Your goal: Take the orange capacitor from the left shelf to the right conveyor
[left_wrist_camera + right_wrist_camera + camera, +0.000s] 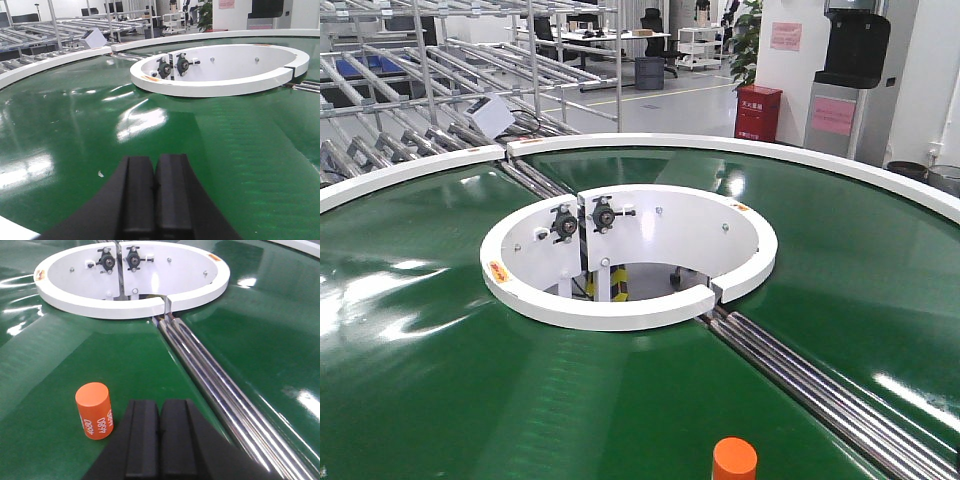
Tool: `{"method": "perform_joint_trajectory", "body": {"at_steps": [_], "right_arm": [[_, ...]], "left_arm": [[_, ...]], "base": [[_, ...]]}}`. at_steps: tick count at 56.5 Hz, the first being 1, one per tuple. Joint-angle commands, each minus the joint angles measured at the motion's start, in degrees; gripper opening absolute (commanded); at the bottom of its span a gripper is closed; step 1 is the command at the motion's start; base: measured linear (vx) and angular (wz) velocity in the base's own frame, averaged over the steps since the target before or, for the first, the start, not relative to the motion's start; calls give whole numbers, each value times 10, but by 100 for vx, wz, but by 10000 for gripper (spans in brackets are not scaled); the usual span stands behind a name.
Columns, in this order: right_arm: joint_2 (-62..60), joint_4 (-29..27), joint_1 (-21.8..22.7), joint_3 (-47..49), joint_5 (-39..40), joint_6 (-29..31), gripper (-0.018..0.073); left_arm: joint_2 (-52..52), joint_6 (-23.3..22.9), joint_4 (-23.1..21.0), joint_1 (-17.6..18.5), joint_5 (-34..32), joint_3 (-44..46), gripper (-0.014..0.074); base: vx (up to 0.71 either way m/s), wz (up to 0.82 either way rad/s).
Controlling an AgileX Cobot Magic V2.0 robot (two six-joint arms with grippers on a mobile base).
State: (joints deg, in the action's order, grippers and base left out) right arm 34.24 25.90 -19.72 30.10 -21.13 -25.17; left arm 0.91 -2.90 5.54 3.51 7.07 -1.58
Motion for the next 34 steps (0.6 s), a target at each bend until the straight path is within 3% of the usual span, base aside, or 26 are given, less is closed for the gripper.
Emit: {"method": "perform_joint_trajectory", "body": {"at_steps": [1,26,31,34], "right_arm": [[-18,12,4,18,28,1,-11],[-24,9,4,18,25,5,-11],[-24,-42,4,17,25,12,-11],[-26,-71,4,17,26,46,-11]], "left_arm": [[4,-4,-4,4,-45,-14,-6],[4,-4,-4,4,-45,-14,-6],[4,-4,-4,4,-45,-14,-6],[4,-4,-4,4,-45,-14,-6]], "base": [[0,0],[0,0],[0,0],[0,0]]}}
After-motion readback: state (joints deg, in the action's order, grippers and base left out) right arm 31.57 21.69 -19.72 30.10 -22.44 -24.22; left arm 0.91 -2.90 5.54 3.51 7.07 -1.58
